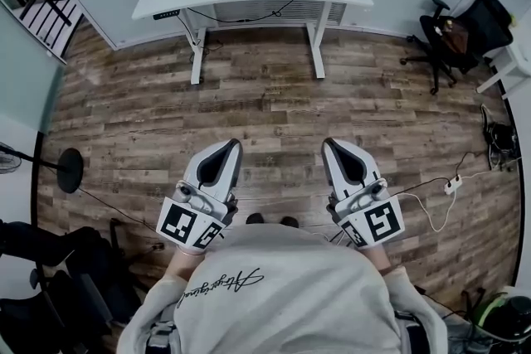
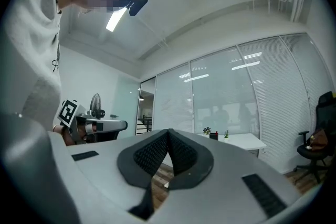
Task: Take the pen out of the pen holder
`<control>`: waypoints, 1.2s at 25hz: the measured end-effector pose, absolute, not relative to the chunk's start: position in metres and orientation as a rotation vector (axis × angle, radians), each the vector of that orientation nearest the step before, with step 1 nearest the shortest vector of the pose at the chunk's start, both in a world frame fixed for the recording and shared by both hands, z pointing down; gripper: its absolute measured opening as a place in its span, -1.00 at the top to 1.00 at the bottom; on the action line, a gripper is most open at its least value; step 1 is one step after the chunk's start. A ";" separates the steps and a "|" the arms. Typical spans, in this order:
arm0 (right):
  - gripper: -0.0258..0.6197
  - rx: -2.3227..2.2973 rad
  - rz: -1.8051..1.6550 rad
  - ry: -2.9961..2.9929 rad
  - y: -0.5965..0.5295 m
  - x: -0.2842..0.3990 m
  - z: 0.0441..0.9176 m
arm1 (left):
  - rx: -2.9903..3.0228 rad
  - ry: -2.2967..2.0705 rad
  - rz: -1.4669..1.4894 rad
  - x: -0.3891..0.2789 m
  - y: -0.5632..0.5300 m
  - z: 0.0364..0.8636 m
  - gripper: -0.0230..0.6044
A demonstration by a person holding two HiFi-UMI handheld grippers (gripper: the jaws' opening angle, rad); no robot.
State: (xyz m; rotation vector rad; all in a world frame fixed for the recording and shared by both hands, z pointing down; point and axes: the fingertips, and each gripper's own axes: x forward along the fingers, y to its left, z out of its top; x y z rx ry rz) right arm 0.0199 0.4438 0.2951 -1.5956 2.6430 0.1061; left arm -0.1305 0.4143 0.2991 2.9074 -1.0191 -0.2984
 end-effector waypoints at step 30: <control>0.30 -1.576 0.030 2.642 0.436 0.010 0.301 | 2.918 -1.031 -0.273 -0.136 0.409 0.299 0.43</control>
